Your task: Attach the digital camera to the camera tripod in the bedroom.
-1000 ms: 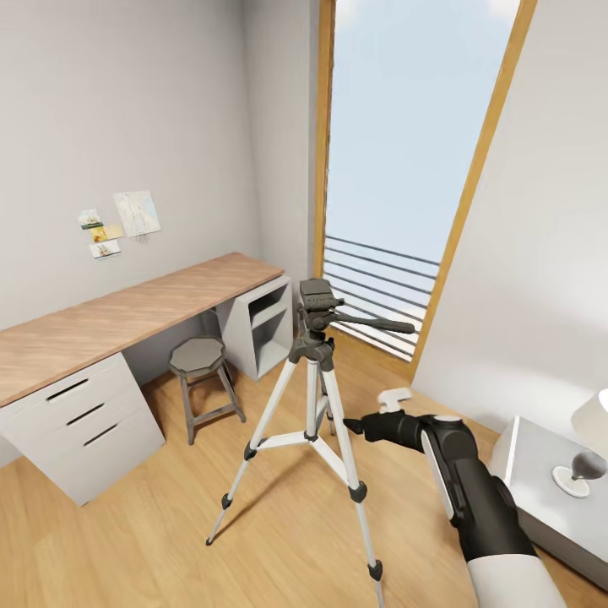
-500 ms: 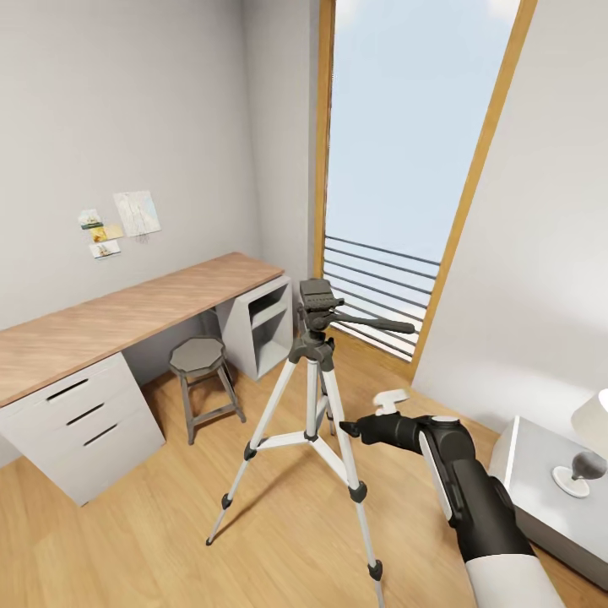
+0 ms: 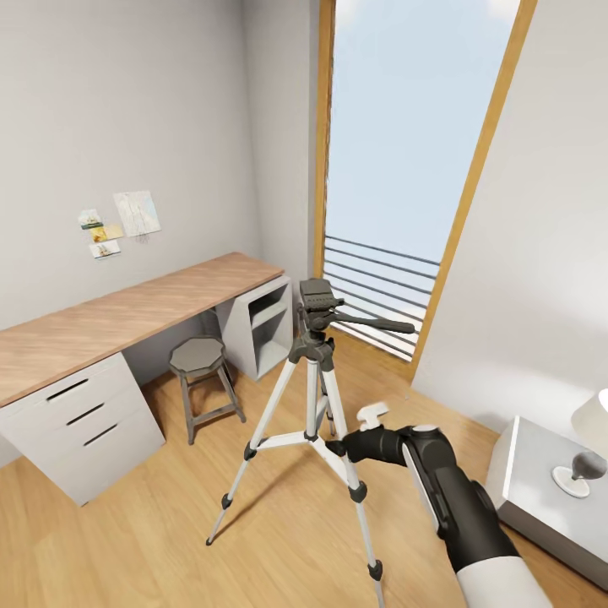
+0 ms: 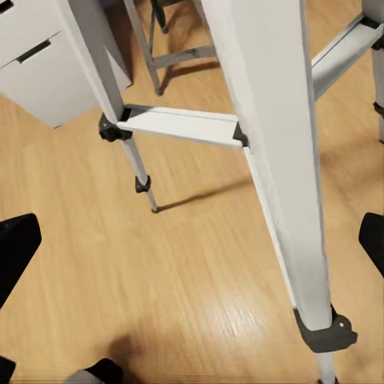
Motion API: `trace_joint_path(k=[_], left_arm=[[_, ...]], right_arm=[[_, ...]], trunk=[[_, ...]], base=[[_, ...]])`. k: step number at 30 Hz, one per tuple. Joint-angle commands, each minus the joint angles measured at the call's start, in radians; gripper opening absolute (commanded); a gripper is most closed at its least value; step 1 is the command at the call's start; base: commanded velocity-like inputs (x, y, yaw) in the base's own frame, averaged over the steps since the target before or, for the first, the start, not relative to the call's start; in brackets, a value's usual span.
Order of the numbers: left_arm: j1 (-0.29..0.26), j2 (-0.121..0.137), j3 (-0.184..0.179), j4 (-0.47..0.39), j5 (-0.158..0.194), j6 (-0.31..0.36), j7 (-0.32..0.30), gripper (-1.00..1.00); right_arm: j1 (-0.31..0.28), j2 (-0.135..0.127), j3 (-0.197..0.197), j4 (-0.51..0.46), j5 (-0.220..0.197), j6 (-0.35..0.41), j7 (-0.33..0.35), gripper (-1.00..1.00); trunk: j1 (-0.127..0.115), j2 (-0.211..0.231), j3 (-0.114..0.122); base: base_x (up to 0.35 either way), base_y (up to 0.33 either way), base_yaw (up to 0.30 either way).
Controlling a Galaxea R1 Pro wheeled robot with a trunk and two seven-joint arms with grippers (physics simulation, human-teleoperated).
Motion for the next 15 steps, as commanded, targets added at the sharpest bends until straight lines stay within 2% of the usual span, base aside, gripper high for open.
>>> trace_joint_path(k=[1, 15], left_arm=[[-0.001, 0.000, -0.008, 0.000, 0.007, 0.000, 0.000, -1.00], [-0.001, 0.000, -0.009, 0.000, 0.007, 0.000, 0.000, -1.00]], right_arm=[[-0.001, 0.001, 0.004, 0.005, 0.011, -0.004, 0.006, 1.00], [-0.001, 0.003, 0.009, 0.015, 0.009, -0.071, -0.003, 1.00]], trunk=[[0.001, -0.002, -0.002], [0.001, -0.002, -0.002]], base=[[0.000, 0.000, 0.000], [0.000, 0.000, 0.000]])
